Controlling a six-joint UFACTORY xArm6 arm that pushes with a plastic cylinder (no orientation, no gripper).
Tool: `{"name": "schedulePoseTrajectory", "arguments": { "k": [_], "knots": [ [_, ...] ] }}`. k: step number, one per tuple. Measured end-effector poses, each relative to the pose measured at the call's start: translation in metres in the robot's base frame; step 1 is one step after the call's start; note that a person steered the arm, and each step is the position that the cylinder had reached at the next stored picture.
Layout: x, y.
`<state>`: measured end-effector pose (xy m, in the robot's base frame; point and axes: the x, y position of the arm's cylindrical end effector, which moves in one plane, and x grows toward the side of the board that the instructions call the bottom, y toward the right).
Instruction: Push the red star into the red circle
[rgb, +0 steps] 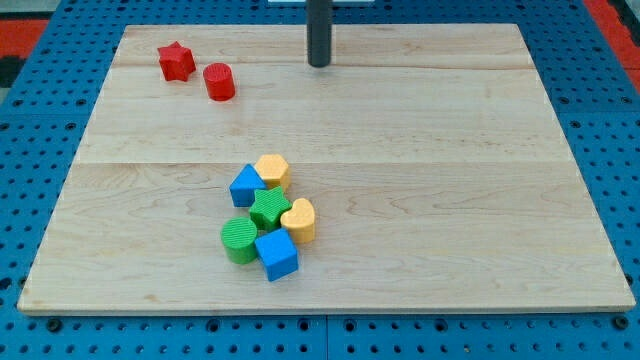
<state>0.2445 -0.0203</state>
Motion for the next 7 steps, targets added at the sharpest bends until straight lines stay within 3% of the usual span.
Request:
{"name": "schedulePoseTrajectory", "arguments": {
  "k": [2,3,5,7],
  "knots": [
    [-0.053,-0.160],
    [-0.053,-0.215],
    [0.008,-0.197],
    [0.018,-0.139]
  ]
}}
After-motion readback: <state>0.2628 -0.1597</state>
